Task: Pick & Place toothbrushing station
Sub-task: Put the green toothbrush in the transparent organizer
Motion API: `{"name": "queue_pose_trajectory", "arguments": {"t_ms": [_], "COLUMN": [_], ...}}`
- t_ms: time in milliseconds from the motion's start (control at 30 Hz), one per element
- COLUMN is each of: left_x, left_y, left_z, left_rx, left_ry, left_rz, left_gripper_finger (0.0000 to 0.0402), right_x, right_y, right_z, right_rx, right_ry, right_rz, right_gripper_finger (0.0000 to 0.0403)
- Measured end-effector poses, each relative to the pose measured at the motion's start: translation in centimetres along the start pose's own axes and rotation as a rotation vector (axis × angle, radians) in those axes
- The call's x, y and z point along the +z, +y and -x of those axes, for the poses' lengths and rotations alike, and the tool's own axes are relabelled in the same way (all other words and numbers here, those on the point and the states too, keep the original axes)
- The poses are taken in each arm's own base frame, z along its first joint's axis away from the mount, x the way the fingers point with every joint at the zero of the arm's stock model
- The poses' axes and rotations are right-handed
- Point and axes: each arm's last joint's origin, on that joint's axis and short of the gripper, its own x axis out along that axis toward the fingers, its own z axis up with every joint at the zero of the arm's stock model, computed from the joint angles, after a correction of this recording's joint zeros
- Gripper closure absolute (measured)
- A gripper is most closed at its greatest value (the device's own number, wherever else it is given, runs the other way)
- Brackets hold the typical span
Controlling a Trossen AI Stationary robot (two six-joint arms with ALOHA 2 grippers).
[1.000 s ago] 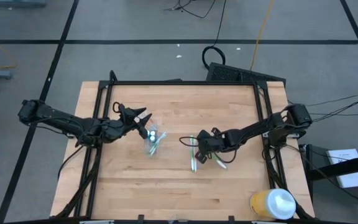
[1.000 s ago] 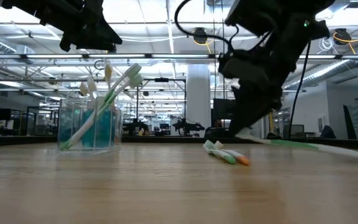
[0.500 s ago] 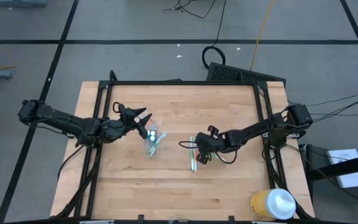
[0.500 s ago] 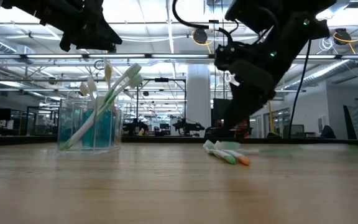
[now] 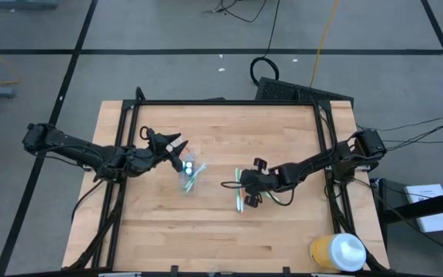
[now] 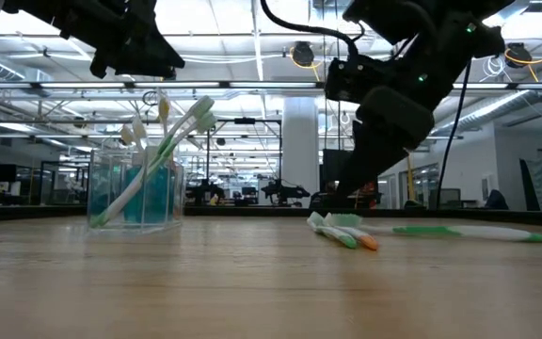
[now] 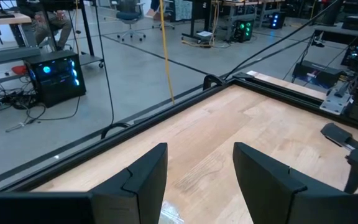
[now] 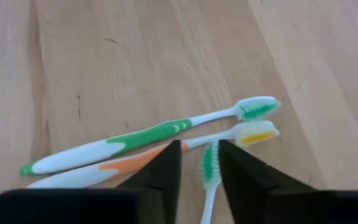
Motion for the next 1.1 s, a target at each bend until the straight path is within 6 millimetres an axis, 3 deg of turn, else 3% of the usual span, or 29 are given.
{"name": "queue_pose_trajectory", "arguments": {"t_ms": [167, 300, 800, 1100], "left_x": [0.0, 0.0, 0.0, 0.0], "left_y": [0.0, 0.0, 0.0, 0.0], "left_z": [0.0, 0.0, 0.0, 0.0], "left_rx": [0.001, 0.001, 0.000, 0.000], "left_ry": [0.002, 0.001, 0.000, -0.003], "left_rz": [-0.002, -0.001, 0.005, 0.009], "left_gripper_finger": [0.0211, 0.0210, 0.0210, 0.0211], "right_x": [-0.8, -1.9, -4.5, -5.2], "right_y": [0.4, 0.1, -0.6, -0.9], "right_z": [-0.2, -0.5, -1.5, -1.7], "right_rx": [-0.005, -0.068, -0.016, -0.043], "right_ry": [0.018, 0.016, -0.065, -0.069], "right_rz": [0.061, 0.082, 0.039, 0.046], "right_gripper_finger": [0.0232, 0.0205, 0.0258, 0.0264]}}
